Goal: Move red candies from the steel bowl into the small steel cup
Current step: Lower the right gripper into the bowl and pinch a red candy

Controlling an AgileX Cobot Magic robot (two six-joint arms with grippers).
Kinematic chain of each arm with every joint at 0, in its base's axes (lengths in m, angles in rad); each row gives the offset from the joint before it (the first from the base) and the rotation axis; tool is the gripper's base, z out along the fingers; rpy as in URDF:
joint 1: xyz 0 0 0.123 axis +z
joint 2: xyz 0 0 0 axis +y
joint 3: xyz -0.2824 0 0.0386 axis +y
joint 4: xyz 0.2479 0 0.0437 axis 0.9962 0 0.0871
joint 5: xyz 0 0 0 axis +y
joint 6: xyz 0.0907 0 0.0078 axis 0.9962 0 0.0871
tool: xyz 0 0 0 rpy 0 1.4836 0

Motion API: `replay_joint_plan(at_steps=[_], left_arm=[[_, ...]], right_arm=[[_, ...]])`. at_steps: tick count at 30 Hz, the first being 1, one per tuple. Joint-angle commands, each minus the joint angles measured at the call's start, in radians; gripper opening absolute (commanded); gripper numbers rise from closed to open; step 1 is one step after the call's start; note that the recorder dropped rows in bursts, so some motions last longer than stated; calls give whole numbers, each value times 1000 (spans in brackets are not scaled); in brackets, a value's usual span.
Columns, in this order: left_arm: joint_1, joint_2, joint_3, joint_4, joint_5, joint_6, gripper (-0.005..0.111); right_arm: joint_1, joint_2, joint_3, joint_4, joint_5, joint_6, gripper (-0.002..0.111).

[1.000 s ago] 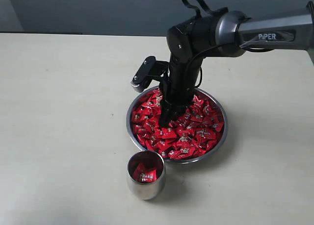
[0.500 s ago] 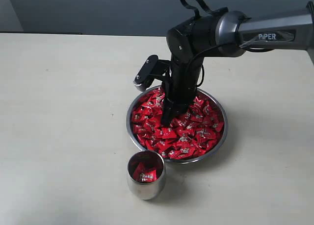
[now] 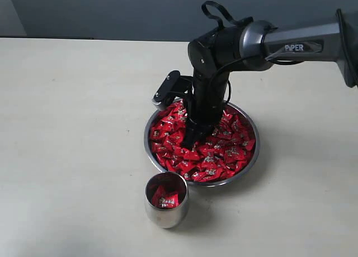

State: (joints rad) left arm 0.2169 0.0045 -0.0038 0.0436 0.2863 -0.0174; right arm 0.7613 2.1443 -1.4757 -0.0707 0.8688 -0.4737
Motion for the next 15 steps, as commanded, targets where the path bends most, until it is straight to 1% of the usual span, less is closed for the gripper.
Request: replay_joint_plan(at_steps=[1, 6, 15], left_arm=[[1, -4, 4, 1, -2, -3, 0], [1, -4, 4, 1, -2, -3, 0], [1, -4, 4, 1, -2, -3, 0]], right_arm=[[-4, 0, -4, -18, -1, 20, 25], [-4, -10, -4, -51, -1, 32, -1], [-4, -69, -4, -56, 14, 34, -1]])
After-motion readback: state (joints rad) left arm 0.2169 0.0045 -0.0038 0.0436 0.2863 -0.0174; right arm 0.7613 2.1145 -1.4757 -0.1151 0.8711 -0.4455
